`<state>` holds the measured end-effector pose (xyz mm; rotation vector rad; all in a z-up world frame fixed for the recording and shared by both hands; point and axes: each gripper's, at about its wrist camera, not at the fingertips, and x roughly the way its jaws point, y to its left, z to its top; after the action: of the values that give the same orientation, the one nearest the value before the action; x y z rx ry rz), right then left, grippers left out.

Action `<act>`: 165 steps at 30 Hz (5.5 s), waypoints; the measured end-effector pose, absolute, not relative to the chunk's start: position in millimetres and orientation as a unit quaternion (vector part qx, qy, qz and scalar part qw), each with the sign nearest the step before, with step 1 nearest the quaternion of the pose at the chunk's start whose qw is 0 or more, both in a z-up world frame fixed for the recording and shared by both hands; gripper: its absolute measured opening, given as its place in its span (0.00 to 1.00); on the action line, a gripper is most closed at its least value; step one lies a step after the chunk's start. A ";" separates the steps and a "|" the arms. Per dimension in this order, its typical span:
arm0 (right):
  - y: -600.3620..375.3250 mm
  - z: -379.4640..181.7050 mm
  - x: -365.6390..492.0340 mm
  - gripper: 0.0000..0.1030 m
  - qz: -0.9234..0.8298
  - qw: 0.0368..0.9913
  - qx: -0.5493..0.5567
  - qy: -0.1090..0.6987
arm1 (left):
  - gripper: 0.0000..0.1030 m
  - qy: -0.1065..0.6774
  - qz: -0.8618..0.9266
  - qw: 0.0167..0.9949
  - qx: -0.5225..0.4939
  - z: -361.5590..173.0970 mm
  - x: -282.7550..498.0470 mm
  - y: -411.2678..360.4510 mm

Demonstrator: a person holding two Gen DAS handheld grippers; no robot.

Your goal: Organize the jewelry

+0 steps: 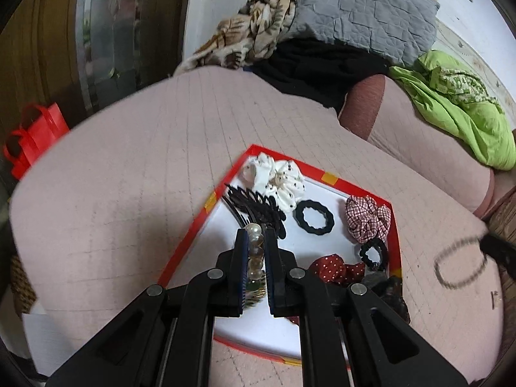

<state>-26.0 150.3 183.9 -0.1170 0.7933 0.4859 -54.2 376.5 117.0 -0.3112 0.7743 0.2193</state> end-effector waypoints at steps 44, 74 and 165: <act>97.2 134.2 -21.6 0.48 0.190 0.886 -0.017 0.423 | 0.57 0.302 0.121 0.940 -0.104 106.1 -79.8 343.3; -34.2 120.9 -154.1 0.68 0.078 0.932 0.015 0.355 | 1.00 0.294 0.101 0.949 0.047 178.9 -166.7 147.2; 105.1 90.5 -77.4 0.73 0.091 0.887 -0.019 0.452 | 1.00 0.359 0.136 0.922 -0.056 105.2 -77.9 336.7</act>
<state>-77.4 105.1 90.5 -0.0386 0.9386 0.1882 -77.9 336.7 105.2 -0.1153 0.7381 0.2792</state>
